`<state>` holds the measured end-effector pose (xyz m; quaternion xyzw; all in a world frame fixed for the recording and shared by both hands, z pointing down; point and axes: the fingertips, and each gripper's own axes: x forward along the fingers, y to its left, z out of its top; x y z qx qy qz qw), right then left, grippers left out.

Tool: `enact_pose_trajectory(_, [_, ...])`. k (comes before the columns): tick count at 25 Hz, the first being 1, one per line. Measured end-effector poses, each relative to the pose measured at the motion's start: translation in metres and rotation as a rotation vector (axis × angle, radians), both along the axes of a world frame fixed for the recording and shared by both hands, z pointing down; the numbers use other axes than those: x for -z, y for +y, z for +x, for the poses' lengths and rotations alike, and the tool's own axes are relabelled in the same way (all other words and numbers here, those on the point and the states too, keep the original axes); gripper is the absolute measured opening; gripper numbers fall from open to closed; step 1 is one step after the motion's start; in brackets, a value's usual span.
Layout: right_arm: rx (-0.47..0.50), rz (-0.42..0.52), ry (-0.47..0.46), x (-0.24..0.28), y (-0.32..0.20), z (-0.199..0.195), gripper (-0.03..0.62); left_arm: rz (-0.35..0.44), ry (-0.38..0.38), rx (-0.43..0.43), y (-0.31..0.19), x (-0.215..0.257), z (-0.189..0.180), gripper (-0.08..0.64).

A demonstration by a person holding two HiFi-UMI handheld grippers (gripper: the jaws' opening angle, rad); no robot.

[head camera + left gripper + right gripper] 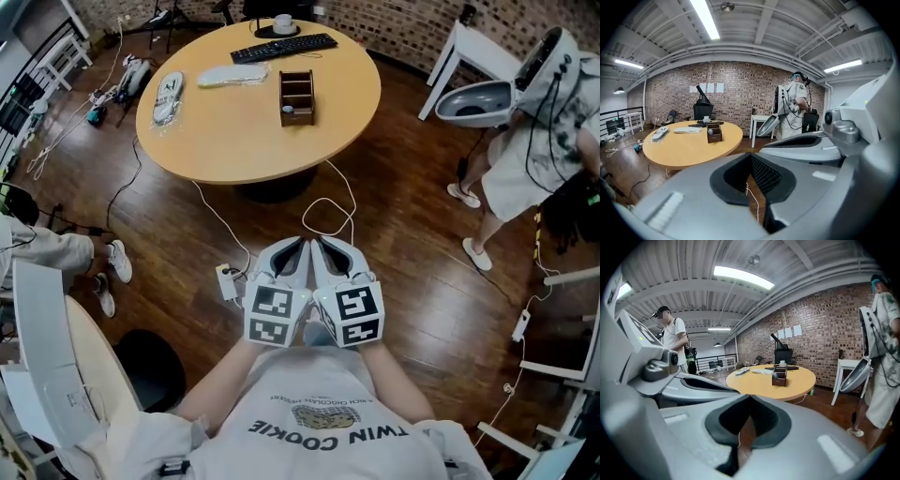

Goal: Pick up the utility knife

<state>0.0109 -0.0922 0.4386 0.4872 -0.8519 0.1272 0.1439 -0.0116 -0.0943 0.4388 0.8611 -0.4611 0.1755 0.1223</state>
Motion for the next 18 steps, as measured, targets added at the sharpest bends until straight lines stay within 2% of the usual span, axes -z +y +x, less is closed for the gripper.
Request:
enact_pose_trajectory(9, [0.066,-0.005,-0.02,0.0,-0.054,0.029,0.003,0.006,-0.03,0.047,-0.054,0.001,0.028,0.003])
enact_pose_trajectory(18, [0.083,-0.002,-0.044,-0.004,-0.088,0.042,0.003,0.017,-0.042,0.062,-0.086,-0.001,0.042,0.003])
